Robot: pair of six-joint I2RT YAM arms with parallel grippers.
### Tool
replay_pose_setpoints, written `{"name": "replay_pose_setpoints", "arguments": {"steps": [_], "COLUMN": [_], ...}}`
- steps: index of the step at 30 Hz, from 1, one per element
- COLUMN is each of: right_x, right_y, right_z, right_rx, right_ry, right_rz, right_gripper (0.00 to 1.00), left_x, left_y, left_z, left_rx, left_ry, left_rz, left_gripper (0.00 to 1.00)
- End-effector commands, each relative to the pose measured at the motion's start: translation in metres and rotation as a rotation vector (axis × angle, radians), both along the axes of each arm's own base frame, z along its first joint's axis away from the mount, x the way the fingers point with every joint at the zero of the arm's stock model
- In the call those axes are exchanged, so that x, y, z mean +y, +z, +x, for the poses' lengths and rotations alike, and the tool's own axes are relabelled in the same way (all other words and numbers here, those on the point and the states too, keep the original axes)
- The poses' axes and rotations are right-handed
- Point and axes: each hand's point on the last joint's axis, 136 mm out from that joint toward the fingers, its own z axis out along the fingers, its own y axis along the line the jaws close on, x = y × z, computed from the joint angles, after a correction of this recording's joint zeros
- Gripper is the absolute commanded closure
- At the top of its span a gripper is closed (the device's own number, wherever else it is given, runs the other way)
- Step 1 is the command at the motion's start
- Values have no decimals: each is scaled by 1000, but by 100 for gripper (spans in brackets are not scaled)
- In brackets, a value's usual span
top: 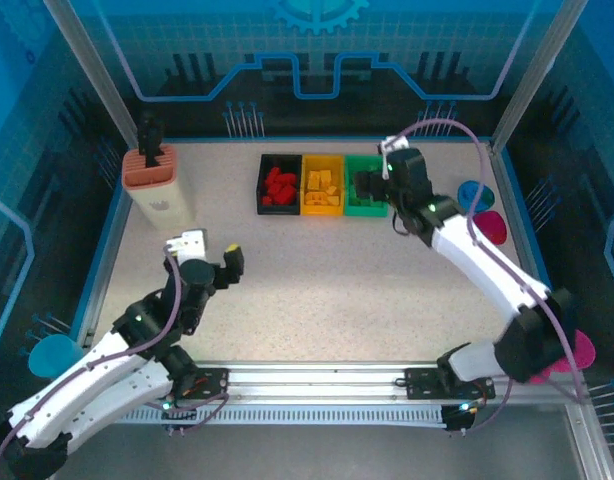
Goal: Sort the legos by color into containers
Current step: Reset both arms
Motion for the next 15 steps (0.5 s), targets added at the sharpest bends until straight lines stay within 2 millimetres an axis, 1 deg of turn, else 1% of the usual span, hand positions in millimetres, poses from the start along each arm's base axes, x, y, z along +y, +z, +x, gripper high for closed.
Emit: {"name": "replay_pose_setpoints", "arguments": {"steps": [1, 2, 4, 7, 8, 9, 11, 13, 15], "right_x": [-26, -31, -49, -87, -99, -103, -99, -95, -103], "right_y": [31, 27, 15, -10, -24, -34, -59, -72, -82], "right_z": [-22, -33, -55, -86, -98, -107, -125, -139, -149], "right_rx": [-225, -255, -330, -373, -368, -373, -340, -342, -334], "right_ry": [-50, -48, -87, -240, -286, -291, -207, -145, -166], "right_rz": [-35, -40, -48, -8, 16, 30, 22, 32, 33], "right_gripper": [0, 0, 0, 0, 0, 0, 0, 0, 0], "left_x": [26, 25, 23, 28, 33, 38, 47, 47, 45], "left_y": [25, 25, 22, 10, 5, 2, -3, -10, -20], "left_z": [2, 4, 7, 7, 6, 5, 3, 4, 7], "left_rx": [-102, -116, -122, -106, -101, -101, -117, -128, -132], "left_ry": [135, 131, 123, 160, 195, 226, 280, 285, 274], "left_rz": [109, 124, 139, 173, 185, 196, 222, 253, 286], "left_gripper": [1, 1, 1, 1, 1, 1, 1, 1, 1]}}
